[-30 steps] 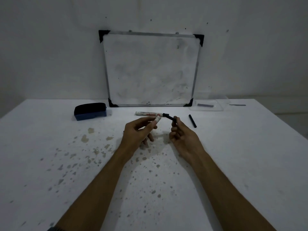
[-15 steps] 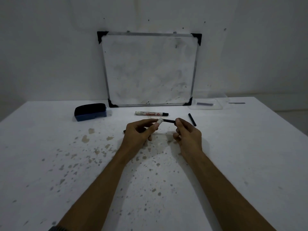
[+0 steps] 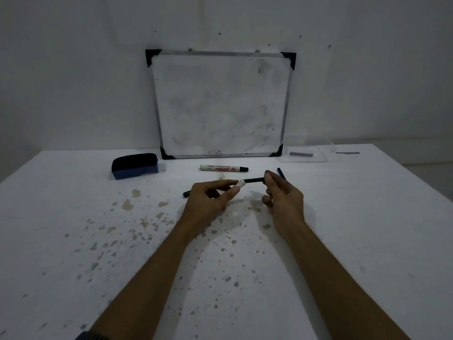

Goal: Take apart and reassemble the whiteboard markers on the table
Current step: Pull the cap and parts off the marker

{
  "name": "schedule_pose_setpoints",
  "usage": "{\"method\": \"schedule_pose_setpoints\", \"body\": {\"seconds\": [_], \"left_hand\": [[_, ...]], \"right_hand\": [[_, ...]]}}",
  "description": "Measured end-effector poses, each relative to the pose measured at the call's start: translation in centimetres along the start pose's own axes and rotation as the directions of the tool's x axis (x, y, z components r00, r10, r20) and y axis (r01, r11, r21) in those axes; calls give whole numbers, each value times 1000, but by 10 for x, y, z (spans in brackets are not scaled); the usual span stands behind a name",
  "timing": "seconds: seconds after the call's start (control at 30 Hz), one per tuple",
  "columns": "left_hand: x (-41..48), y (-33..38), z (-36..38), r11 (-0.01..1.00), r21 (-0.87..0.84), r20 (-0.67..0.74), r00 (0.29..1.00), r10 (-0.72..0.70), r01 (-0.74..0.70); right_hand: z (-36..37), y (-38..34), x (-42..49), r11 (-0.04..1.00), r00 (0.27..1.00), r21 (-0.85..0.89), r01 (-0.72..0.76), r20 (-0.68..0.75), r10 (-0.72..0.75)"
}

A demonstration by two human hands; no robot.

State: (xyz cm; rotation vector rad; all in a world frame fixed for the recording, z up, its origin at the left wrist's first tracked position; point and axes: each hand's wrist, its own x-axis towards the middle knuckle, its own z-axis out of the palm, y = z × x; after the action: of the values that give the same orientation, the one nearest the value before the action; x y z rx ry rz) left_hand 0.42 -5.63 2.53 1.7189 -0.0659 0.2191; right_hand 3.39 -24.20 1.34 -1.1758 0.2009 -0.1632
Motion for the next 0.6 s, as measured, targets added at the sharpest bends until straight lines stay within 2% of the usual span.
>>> {"method": "schedule_pose_setpoints", "body": {"seconds": [0.1, 0.17, 0.23, 0.43, 0.6], "left_hand": [[0, -3, 0, 998, 56, 15, 1000, 20, -21], [-2, -4, 1, 995, 80, 46, 998, 52, -55], [-3, -3, 3, 998, 41, 47, 998, 46, -48], [-2, 0, -3, 999, -36, 65, 997, 34, -32], [-4, 4, -4, 996, -84, 51, 998, 39, -35]], "right_hand": [[-1, -3, -2, 965, 987, -205, 163, 27, -161], [-2, -7, -3, 881, 947, -345, 322, 112, -302], [1, -8, -8, 831, 914, -380, 406, 155, -375], [7, -2, -14, 863, 926, -337, 377, 153, -345], [13, 8, -19, 813, 895, -395, 427, 312, -319]]}}
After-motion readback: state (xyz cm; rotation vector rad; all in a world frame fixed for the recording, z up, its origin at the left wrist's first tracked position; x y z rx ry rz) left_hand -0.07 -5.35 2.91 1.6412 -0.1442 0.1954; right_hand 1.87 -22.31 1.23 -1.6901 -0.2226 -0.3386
